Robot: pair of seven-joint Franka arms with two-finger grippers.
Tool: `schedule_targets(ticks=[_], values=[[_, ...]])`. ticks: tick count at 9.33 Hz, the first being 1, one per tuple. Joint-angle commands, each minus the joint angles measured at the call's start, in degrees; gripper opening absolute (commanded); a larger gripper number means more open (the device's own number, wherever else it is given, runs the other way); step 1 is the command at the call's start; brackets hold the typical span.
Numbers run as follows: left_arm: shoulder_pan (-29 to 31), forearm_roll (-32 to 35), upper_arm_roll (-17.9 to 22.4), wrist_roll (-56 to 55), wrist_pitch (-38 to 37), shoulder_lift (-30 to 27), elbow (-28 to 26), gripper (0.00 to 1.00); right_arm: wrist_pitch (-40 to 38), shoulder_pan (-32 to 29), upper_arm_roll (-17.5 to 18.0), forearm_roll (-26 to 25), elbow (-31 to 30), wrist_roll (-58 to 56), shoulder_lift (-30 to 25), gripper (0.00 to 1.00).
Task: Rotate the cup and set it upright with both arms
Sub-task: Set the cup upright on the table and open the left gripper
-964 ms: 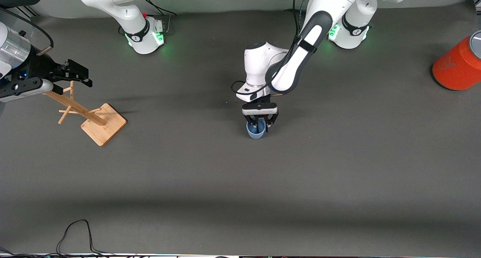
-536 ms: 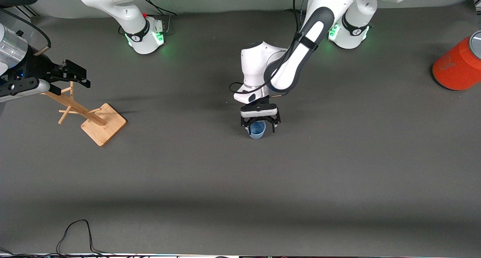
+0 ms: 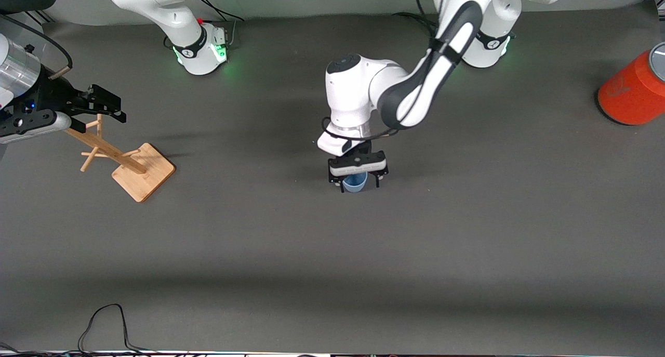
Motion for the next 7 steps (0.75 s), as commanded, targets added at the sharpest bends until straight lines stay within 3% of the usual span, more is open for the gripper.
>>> schedule_targets(ticks=[1, 5, 7], values=[[3.51, -9.51, -0.17, 15.05, -7.06, 0.10, 6.87, 1.00, -0.07, 0.60, -0.41, -1.13, 1.16, 0.83, 0.53, 1.00], [11.68, -22.53, -0.43, 33.37, -19.62, -1.65, 13.39, 1.00, -0.07, 0.60, -0.41, -1.22, 1.08, 0.83, 0.53, 1.00], [17.64, -27.53, -0.43, 43.81, -26.31, -5.06, 14.02, 1.00, -0.16, 0.60, -0.50, -1.22, 1.08, 1.18, 0.53, 1.00]])
